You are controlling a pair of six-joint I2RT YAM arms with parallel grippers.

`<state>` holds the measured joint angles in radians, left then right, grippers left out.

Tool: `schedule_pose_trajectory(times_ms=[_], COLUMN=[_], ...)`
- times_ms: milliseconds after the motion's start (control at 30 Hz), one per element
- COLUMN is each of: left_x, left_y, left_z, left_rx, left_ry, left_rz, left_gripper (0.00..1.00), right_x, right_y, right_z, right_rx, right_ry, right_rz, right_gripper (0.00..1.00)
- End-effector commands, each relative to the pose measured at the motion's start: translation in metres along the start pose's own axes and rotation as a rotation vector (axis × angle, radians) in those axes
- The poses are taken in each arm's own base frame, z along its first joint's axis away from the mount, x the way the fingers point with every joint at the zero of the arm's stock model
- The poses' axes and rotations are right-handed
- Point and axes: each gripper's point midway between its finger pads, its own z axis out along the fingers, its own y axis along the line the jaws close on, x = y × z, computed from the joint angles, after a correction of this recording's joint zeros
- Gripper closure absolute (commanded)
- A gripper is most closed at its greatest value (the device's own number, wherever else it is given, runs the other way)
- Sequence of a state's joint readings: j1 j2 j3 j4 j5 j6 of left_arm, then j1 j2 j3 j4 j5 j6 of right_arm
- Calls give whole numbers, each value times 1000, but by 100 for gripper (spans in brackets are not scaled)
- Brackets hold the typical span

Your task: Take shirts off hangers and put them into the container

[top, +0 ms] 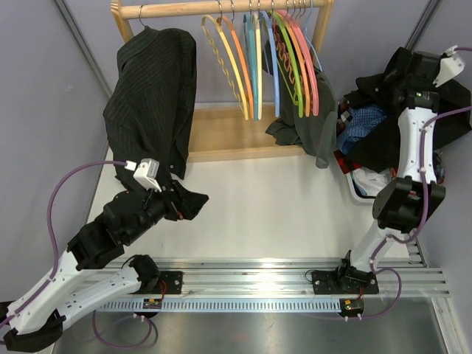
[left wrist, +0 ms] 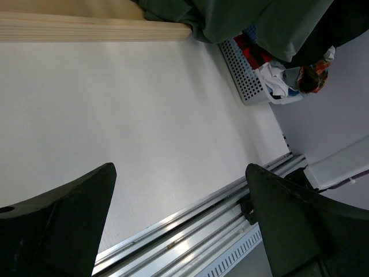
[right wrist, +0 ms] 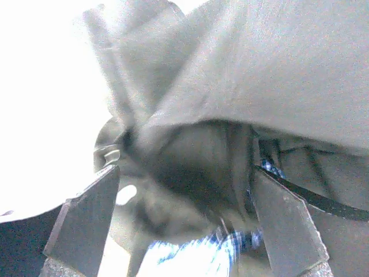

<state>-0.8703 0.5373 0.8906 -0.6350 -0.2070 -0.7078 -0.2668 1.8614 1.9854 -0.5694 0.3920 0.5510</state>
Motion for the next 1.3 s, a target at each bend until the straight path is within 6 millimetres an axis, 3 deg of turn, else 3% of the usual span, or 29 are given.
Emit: schedule_pose_trajectory(times_ms=[0, 33, 100, 133, 200, 233, 267, 300, 333, 367, 400, 433, 467, 500, 633, 700, 733, 800, 833, 867, 900, 933, 1033, 1067, 1100, 1167, 1200, 1233, 1267], left_x=[-23, -24, -27, -28, -31, -32, -35, -37, -39, -40, -42, -44, -46, -49, -54, -54, -55, -55, -54, -54, -54, -54, -68, -82, -93, -115, -122, -149, -160], left_y=[-11, -11, -11, -11, -12, -12, -13, -12, -13, -13, -13, -13, -13, -14, -15, -16, -15, -15, -14, -13, -11, -6, 6, 2, 3, 0, 1, -1, -5], left_z=[-10, -11, -13, -14, -17, -19, -23, -25, -26, -28, -32, -34, -36, -39, -45, -47, -48, -49, -50, -53, -55, -57, -70, -78, -83, -91, -82, -99, -100], left_rx=[34, 33, 33, 33, 38, 40, 48, 51, 55, 57, 62, 64, 66, 73, 81, 84, 83, 84, 81, 84, 81, 57, -6, -5, -28, -67, -122, -164, -180], left_ry=[-76, -79, -85, -89, -98, -106, -120, -127, -137, -143, -156, -163, -171, -181, -196, -198, -200, -202, -200, -203, -209, -214, -270, -306, -340, -387, -377, -444, -461], left_rz=[8, 10, 14, 18, 21, 24, 28, 30, 37, 42, 43, 50, 54, 57, 80, 83, 82, 77, 73, 69, 66, 60, 77, 80, 91, 150, 172, 201, 233], left_gripper=[1, 1, 1, 1, 1, 1, 1, 1, 1, 1, 1, 1, 1, 1, 1, 1, 1, 1, 1, 1, 1, 1, 1, 10, 24, 72, 96, 100, 100], right_x=[-51, -78, -87, -105, -106, -113, -112, -96, -97, -90, -64, -60, -52, -33, 15, 26, 40, 59, 87, 108, 105, 131, 147, 140, 159, 169, 173, 187, 194], right_y=[19, 28, 37, 41, 49, 56, 61, 70, 77, 80, 93, 91, 92, 95, 103, 108, 116, 126, 144, 148, 155, 171, 190, 195, 199, 203, 203, 203, 201], right_z=[-57, -85, -105, -136, -163, -197, -216, -233, -279, -301, -330, -365, -383, -415, -474, -496, -499, -529, -530, -557, -561, -562, -592, -599, -600, -603, -602, -607, -610], right_rx=[-143, -207, -304, -366, -447, -541, -603, -678, -801, -858, -979, -1073, -1130, -1240, -1460, -1533, -1533, -1596, -1587, -1643, -1623, -1605, -1672, -1681, -1668, -1658, -1630, -1629, -1631], right_ry=[-122, -206, -258, -306, -319, -335, -335, -308, -337, -341, -296, -296, -268, -187, -2, 24, 57, 85, 130, 166, 131, 155, 162, 150, 175, 186, 184, 203, 217], right_rz=[-60, -29, -23, -7, -23, -26, -37, -79, -100, -124, -184, -200, -219, -246, -333, -371, -393, -448, -510, -558, -588, -639, -636, -617, -654, -679, -696, -718, -731], right_gripper=[1, 1, 1, 1, 1, 1, 1, 1, 0, 1, 0, 1, 0, 1, 0, 1, 1, 0, 1, 0, 0, 0, 1, 1, 0, 1, 3, 4, 5])
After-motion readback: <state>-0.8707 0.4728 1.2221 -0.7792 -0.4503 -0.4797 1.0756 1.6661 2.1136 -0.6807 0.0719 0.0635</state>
